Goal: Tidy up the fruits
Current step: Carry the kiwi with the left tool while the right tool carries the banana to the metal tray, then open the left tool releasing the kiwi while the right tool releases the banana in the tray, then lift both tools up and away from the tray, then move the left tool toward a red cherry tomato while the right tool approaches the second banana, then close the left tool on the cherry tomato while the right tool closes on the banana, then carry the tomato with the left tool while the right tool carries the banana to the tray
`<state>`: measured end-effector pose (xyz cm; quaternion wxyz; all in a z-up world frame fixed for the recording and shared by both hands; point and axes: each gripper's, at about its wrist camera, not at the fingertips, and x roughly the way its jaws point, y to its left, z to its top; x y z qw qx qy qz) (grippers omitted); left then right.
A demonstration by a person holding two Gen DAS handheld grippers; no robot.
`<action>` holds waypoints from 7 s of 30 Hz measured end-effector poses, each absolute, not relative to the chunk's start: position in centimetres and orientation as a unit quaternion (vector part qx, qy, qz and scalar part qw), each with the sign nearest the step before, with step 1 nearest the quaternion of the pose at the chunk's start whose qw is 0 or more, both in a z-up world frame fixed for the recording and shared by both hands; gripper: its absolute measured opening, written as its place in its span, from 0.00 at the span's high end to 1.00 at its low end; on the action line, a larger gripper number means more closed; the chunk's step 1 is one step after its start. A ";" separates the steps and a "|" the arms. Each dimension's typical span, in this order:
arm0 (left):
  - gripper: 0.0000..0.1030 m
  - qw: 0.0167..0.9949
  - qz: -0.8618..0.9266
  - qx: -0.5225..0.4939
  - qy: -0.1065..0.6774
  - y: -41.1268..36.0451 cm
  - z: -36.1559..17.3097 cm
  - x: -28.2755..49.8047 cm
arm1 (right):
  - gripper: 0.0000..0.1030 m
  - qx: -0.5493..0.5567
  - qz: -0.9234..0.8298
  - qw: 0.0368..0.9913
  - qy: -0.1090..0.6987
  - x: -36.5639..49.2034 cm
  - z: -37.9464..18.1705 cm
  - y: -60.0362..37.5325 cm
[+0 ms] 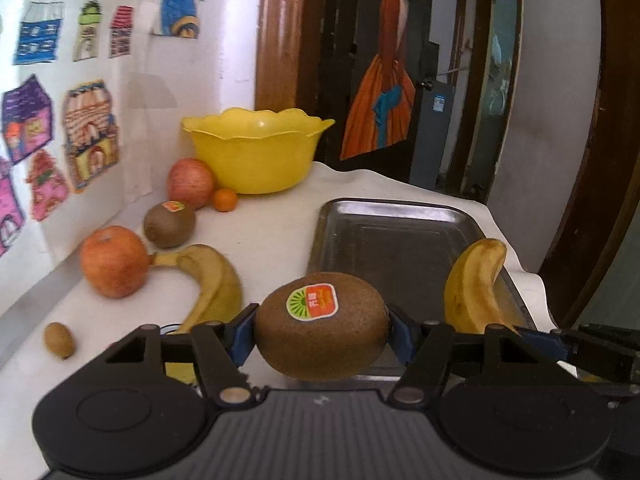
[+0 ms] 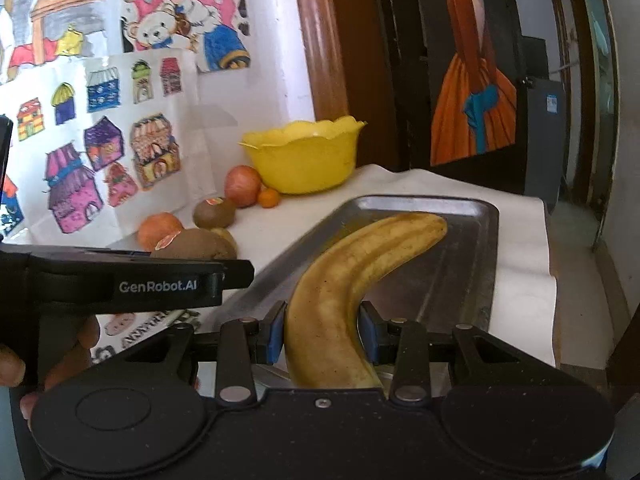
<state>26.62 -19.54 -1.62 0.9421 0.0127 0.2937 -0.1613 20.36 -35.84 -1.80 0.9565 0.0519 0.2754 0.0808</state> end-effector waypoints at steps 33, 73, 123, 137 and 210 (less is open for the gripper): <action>0.28 0.936 -0.168 0.048 0.305 -22.2 -3.7 27.6 | 0.47 0.056 0.060 0.947 0.312 22.0 -3.8 -36.9; 0.00 0.987 -0.027 0.010 0.155 0.5 8.8 9.8 | 0.01 0.005 0.097 0.986 0.134 3.4 12.1 -22.1; 0.01 0.957 -0.073 0.041 0.278 -3.1 -3.3 24.6 | 0.08 0.006 0.156 0.933 0.323 31.4 -1.9 -21.4; 0.07 0.946 -0.077 0.053 0.311 -4.0 -4.5 26.3 | 0.25 -0.007 0.150 0.919 0.365 35.1 -4.3 -20.4; 0.76 0.948 -0.111 0.026 0.298 -5.3 -2.2 24.5 | 0.64 0.067 0.113 0.954 0.268 27.4 -1.1 -22.7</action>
